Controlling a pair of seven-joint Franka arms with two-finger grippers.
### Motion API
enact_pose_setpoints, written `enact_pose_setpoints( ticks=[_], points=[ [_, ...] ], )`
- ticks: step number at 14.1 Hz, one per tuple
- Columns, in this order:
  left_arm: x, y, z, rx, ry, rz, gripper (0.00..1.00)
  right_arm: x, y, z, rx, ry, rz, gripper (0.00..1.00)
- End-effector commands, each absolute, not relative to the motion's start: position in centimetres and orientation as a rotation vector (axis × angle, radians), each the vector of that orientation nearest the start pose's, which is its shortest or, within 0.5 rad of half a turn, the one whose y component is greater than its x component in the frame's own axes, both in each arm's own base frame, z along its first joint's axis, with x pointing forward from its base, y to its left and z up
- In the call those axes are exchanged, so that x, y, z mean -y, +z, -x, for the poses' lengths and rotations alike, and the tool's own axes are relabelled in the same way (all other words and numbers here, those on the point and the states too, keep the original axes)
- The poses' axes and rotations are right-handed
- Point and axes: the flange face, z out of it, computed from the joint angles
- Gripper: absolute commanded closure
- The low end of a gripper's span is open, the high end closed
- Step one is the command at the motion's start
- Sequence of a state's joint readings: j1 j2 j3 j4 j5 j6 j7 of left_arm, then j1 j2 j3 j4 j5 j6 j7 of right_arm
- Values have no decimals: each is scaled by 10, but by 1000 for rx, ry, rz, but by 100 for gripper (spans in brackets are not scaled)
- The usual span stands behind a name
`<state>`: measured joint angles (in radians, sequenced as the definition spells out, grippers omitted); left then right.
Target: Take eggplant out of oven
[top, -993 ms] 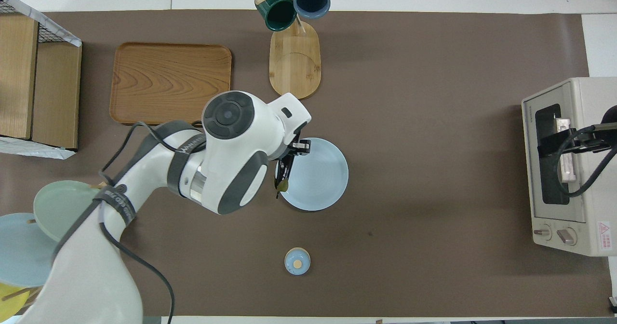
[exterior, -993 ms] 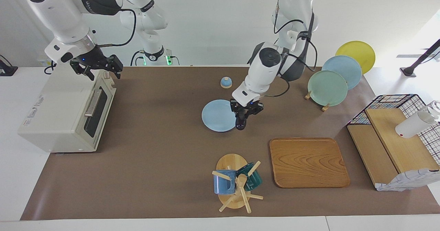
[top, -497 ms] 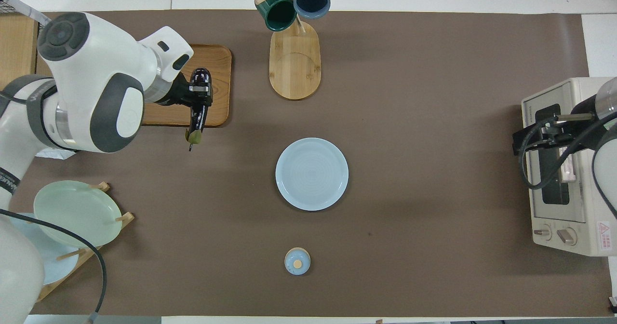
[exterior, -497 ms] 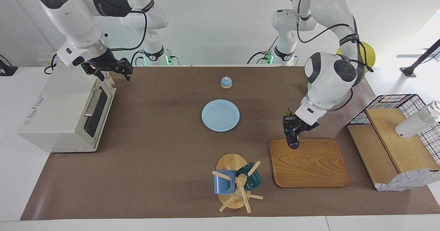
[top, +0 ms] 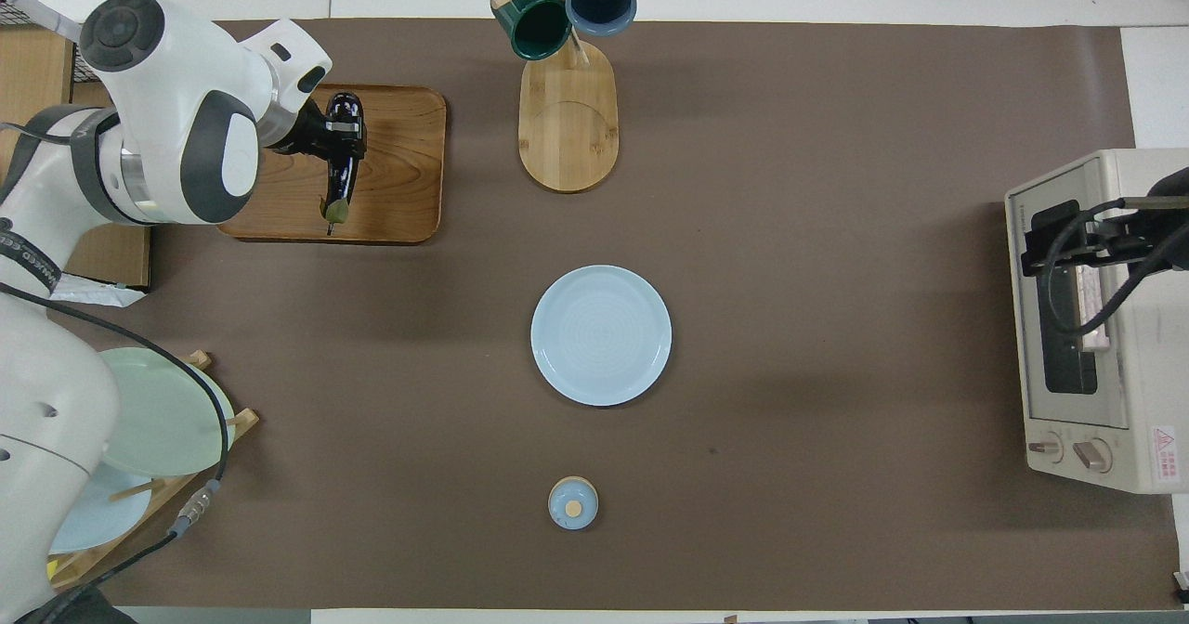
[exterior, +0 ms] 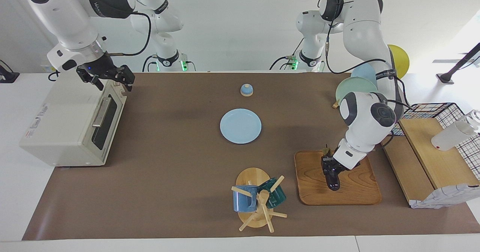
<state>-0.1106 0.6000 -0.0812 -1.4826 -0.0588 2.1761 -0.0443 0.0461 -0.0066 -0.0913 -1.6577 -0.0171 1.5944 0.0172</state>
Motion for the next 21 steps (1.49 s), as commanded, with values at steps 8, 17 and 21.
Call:
enact_pose_setpoints(
  ticks=[8, 17, 21],
  points=[
    [109, 339, -705, -252, -155, 3217, 0, 44, 587, -549, -114, 55, 3128, 0],
    [67, 524, -645, 65, -139, 3205, 0, 35, 591, -545, -123, 69, 3128, 0],
    [56, 594, -583, 64, -52, 3185, 0, 32, 591, -546, -114, 67, 3124, 0]
  ],
)
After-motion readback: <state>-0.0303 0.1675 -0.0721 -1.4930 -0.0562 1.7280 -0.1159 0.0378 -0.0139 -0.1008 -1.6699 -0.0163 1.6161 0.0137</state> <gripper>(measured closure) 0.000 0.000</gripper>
